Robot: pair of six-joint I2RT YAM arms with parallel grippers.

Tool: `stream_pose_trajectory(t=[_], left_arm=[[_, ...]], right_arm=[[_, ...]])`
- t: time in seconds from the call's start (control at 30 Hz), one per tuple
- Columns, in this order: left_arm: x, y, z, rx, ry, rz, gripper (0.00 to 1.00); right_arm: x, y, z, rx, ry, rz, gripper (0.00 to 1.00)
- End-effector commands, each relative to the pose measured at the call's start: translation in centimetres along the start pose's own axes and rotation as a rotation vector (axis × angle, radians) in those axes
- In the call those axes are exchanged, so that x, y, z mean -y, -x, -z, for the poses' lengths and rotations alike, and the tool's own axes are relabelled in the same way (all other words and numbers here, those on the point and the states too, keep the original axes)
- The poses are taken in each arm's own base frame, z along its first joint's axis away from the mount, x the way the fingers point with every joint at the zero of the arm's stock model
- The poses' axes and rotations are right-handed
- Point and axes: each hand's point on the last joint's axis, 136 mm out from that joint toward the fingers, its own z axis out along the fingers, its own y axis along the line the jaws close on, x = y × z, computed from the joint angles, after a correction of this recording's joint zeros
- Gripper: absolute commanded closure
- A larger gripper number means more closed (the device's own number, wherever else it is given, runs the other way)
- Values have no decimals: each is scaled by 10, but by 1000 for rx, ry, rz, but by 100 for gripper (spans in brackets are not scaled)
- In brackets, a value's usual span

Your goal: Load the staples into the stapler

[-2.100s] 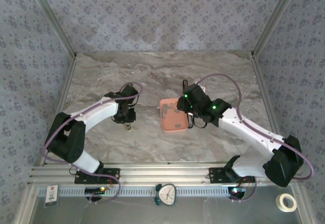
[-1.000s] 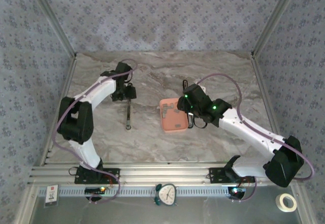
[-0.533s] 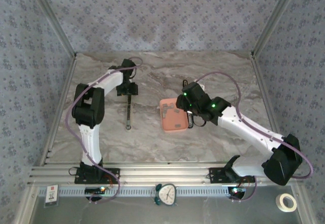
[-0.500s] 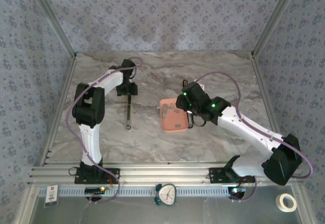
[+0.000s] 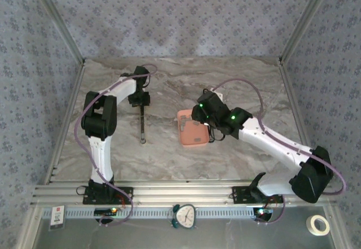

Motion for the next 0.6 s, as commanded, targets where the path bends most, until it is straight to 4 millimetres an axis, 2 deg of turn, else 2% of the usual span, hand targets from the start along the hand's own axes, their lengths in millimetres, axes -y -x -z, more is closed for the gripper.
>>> stream_pose_trajectory(t=[0.0, 0.2, 0.57], left_arm=[[-7, 0, 3, -4, 19, 36, 68], [-9, -4, 10, 1, 16, 66, 75], [-13, -16, 21, 10, 1, 206, 81]], right_arm=[[-10, 9, 3, 38, 7, 14, 47], [-13, 6, 2, 43, 12, 24, 47], [-20, 2, -1, 41, 25, 35, 48]])
